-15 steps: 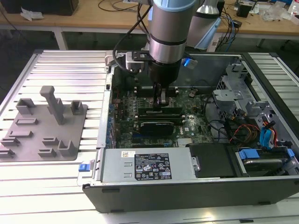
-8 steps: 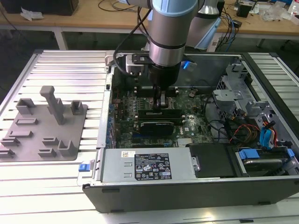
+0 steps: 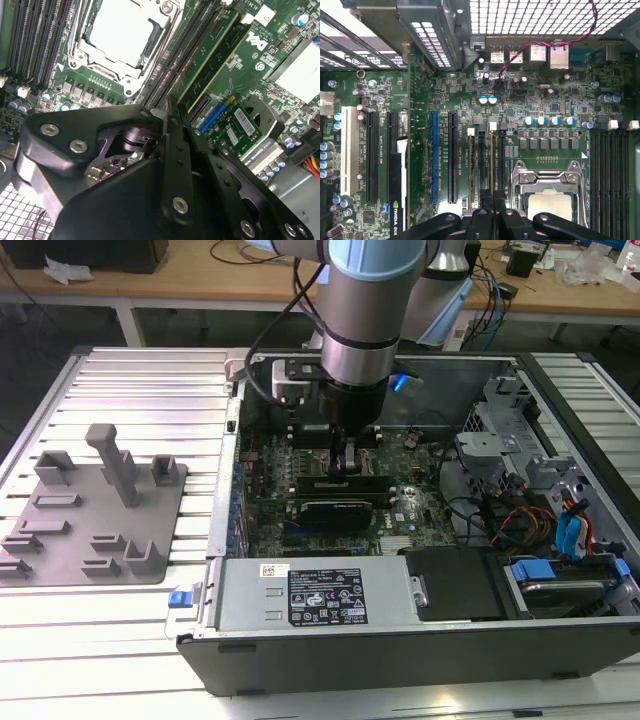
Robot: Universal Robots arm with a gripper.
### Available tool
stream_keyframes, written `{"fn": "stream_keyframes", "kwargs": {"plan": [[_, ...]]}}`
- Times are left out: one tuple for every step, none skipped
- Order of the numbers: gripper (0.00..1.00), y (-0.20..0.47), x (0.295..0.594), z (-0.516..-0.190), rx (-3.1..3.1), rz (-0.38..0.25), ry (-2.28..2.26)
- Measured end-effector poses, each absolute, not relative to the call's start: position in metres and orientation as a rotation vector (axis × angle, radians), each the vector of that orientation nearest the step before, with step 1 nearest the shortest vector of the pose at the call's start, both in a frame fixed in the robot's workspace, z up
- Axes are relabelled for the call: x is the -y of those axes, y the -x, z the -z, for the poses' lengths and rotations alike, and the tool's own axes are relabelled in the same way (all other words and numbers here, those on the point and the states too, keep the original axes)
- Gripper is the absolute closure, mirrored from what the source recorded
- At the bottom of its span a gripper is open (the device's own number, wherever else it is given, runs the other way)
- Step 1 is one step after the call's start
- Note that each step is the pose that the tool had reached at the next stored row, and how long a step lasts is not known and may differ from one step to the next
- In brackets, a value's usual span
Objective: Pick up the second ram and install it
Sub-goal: 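Insert the second ram into the second slot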
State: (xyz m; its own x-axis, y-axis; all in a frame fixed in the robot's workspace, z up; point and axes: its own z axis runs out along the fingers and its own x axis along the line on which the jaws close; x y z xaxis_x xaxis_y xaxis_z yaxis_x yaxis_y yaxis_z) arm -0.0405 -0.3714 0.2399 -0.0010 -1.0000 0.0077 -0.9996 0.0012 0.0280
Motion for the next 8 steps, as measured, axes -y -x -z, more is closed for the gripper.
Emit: {"fn": "stream_keyframes", "kwargs": {"plan": [[0.91,0.0403,0.3712,-0.24,2.205,0.022,-2.202],[0.91,0.0403,0.3712,-0.24,2.204,0.022,-2.203],[0.91,0.0402,0.3711,-0.2399,2.2,0.022,-2.207],[0.91,0.0402,0.3711,-0.2399,2.198,0.022,-2.209],[0.91,0.0402,0.371,-0.2396,2.198,0.023,-2.21],[0.91,0.0403,0.371,-0.2395,2.198,0.023,-2.21],[0.91,0.0402,0.371,-0.2394,2.198,0.024,-2.21],[0.91,0.0402,0.371,-0.2394,2.198,0.024,-2.21]]}}
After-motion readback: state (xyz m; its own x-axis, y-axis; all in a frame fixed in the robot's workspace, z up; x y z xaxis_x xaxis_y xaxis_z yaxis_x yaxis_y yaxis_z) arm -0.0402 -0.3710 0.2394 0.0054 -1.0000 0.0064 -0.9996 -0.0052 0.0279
